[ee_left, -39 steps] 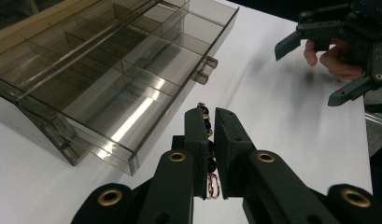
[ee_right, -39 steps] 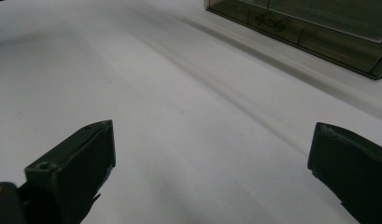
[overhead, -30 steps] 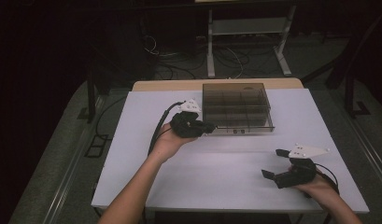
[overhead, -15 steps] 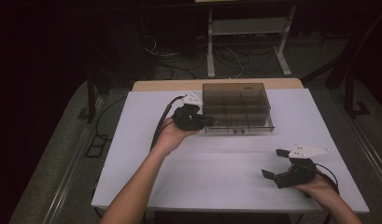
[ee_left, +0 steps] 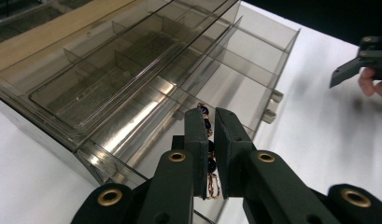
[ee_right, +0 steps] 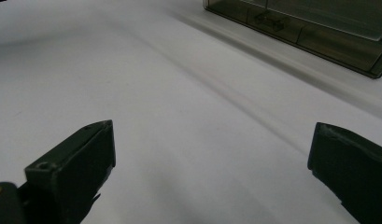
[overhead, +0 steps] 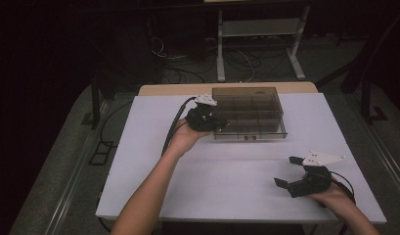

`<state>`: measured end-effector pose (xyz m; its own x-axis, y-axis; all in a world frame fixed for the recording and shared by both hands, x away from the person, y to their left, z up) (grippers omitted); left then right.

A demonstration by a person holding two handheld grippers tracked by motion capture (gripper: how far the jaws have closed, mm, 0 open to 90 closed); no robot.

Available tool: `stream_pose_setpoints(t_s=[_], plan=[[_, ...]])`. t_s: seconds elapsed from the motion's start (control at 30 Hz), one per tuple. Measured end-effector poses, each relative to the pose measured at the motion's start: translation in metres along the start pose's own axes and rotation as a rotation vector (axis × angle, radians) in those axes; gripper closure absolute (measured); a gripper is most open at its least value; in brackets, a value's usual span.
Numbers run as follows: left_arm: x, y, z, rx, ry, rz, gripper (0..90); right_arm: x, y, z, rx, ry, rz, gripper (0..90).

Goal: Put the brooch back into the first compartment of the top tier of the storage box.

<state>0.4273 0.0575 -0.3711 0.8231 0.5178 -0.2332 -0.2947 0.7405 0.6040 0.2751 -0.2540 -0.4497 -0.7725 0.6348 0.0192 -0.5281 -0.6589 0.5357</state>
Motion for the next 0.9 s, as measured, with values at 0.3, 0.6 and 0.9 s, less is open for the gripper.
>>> stream_pose_setpoints(t_s=[0.3,0.6,0.9], plan=[[0.004,-0.013,0.0,0.021,0.014,-0.001,83.0,0.0,0.0,0.0,-0.001,0.001,0.0,0.3],[0.004,-0.022,-0.002,0.046,0.019,-0.008,82.6,0.0,0.0,0.0,0.0,-0.003,0.0,0.3],[0.006,-0.023,-0.002,0.048,0.022,-0.004,80.5,-0.001,0.0,-0.001,0.0,-0.003,0.0,0.3]])
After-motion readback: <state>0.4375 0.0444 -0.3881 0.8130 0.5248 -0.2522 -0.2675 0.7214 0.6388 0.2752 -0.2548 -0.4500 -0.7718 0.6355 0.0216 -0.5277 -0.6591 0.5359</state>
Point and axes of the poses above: each handheld gripper's, and its own axes: y roughly backward along the jaws, z roughly out of its top, x roughly to its left, the point moved 2 cm from there along -y, roughly forward along the jaws, and after that the axes turned 7 degrees about y, right-handed, at the moved point
